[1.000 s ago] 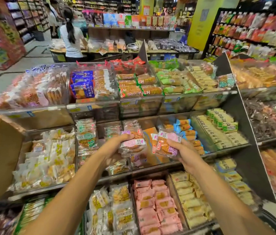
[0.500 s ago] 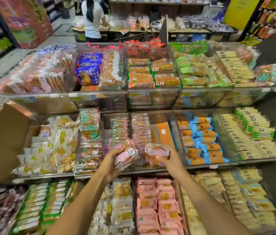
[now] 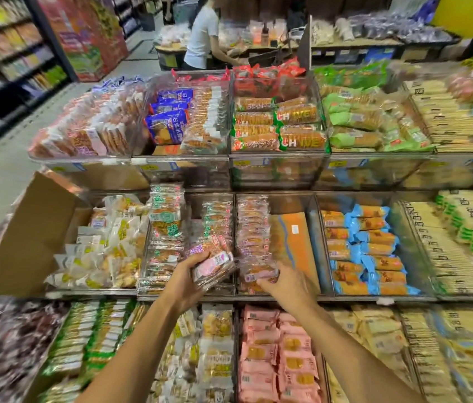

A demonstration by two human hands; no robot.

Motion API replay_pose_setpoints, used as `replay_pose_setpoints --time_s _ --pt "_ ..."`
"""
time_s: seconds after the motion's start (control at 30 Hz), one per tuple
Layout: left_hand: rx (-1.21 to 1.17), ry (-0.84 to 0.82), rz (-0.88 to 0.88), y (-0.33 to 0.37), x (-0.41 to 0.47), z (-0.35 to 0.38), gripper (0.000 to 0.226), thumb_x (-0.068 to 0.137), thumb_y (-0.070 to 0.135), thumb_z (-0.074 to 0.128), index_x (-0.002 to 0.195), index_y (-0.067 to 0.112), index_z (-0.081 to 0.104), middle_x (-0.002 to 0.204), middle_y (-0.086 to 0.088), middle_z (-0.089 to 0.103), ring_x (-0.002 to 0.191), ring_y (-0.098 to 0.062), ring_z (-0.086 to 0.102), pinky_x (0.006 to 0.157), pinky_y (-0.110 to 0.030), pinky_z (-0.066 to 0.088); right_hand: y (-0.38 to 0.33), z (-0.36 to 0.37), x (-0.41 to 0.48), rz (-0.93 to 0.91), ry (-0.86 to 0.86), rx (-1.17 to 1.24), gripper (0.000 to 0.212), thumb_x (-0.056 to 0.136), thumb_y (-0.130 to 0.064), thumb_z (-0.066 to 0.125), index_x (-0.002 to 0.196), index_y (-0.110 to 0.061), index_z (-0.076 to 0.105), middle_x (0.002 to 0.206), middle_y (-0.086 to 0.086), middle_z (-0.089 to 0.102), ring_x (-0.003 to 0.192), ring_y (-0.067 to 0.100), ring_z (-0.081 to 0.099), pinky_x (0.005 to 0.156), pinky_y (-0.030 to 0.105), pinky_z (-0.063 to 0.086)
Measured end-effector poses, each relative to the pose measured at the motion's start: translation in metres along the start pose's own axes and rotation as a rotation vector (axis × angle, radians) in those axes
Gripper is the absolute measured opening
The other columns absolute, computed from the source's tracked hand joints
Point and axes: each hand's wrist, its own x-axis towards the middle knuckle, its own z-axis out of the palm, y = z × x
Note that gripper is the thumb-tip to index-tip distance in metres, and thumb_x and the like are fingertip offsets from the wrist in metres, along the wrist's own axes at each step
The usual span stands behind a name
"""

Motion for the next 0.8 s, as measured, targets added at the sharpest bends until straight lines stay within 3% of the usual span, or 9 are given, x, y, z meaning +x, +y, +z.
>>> replay_pose_setpoints --time_s 0.07,0.13,0.23,0.4,0.5,0.6,0.63,0.7,0.8 --pt "0.010 0.003 0.007 0.000 -0.001 0.002 0.023 0.105 0.017 0.054 0.111 -0.001 0.066 0.100 -0.022 0.075 0.081 -0.031 0.075 0.063 -0.034 0.062 -0.006 -0.002 0.002 0.025 -0.007 -0.052 0.042 0.090 -0.064 0.056 0.105 -0.027 0.068 0.077 -0.004 0.066 0.073 0.022 0.066 0.060 0.028 0.050" --pt "0.032 0.004 0.015 -0.001 0.000 0.002 0.025 0.102 0.018 0.057 0.117 -0.001 0.065 0.106 -0.022 0.074 0.086 -0.032 0.074 0.069 -0.036 0.063 -0.009 -0.002 0.006 0.035 -0.060 -0.003 0.037 0.091 -0.060 0.063 0.094 -0.023 0.067 0.078 -0.003 0.066 0.069 0.019 0.064 0.060 0.028 0.052" --pt "0.101 -0.005 0.013 -0.001 0.000 0.004 0.031 0.097 0.022 0.062 0.119 0.001 0.067 0.111 -0.021 0.073 0.091 -0.032 0.072 0.074 -0.034 0.062 -0.011 0.000 0.010 0.071 -0.156 0.163 0.045 0.087 -0.056 0.076 0.101 -0.015 0.065 0.091 -0.002 0.068 0.074 0.016 0.060 0.058 0.027 0.045" --pt "0.219 -0.014 0.048 0.000 0.000 0.002 0.033 0.092 0.025 0.066 0.114 0.001 0.069 0.105 -0.019 0.074 0.086 -0.029 0.073 0.075 -0.034 0.060 -0.012 -0.003 0.019 0.132 -0.297 0.385 0.060 0.085 -0.061 0.078 0.114 -0.010 0.066 0.124 0.015 0.072 0.112 0.030 0.070 0.078 0.033 0.054" --pt "0.262 -0.006 0.069 0.004 -0.003 0.004 0.043 0.091 0.026 0.066 0.123 -0.003 0.066 0.108 -0.020 0.074 0.088 -0.029 0.073 0.073 -0.034 0.062 -0.010 -0.006 0.027 0.187 -0.344 0.486 0.066 0.081 -0.065 0.079 0.112 -0.008 0.069 0.127 0.015 0.071 0.114 0.031 0.070 0.098 0.046 0.059" --pt "0.256 -0.015 0.081 0.008 -0.007 0.004 0.040 0.091 0.024 0.065 0.120 -0.003 0.066 0.103 -0.018 0.075 0.083 -0.028 0.074 0.069 -0.034 0.062 -0.015 -0.018 0.027 0.264 -0.448 0.696 0.034 0.088 -0.041 0.083 0.099 -0.013 0.067 0.119 0.006 0.069 0.101 0.016 0.068 0.094 0.038 0.061" --pt "0.249 -0.019 0.084 0.009 -0.009 0.005 0.038 0.092 0.023 0.064 0.120 -0.003 0.066 0.102 -0.018 0.075 0.081 -0.027 0.074 0.067 -0.033 0.062 -0.016 -0.024 0.026 0.293 -0.508 0.812 0.030 0.090 -0.035 0.082 0.107 -0.013 0.068 0.133 0.006 0.064 0.110 0.017 0.065 0.093 0.037 0.062" --pt "0.242 -0.013 0.085 0.011 -0.009 0.001 0.033 0.097 0.021 0.061 0.120 -0.003 0.065 0.099 -0.017 0.075 0.079 -0.026 0.074 0.064 -0.032 0.061 -0.015 -0.031 0.028 0.352 -0.524 0.995 0.050 0.092 -0.035 0.080 0.135 -0.016 0.063 0.159 0.008 0.044 0.139 0.027 0.049 0.092 0.044 0.063" --pt "0.233 -0.006 0.074 0.011 -0.010 -0.004 0.028 0.099 0.021 0.059 0.115 0.000 0.067 0.098 -0.016 0.075 0.080 -0.026 0.073 0.066 -0.032 0.060 -0.018 -0.028 0.030 0.461 -0.472 1.171 0.064 0.097 -0.044 0.071 0.153 -0.023 0.048 0.170 0.006 0.024 0.154 0.032 0.027 0.097 0.061 0.057"
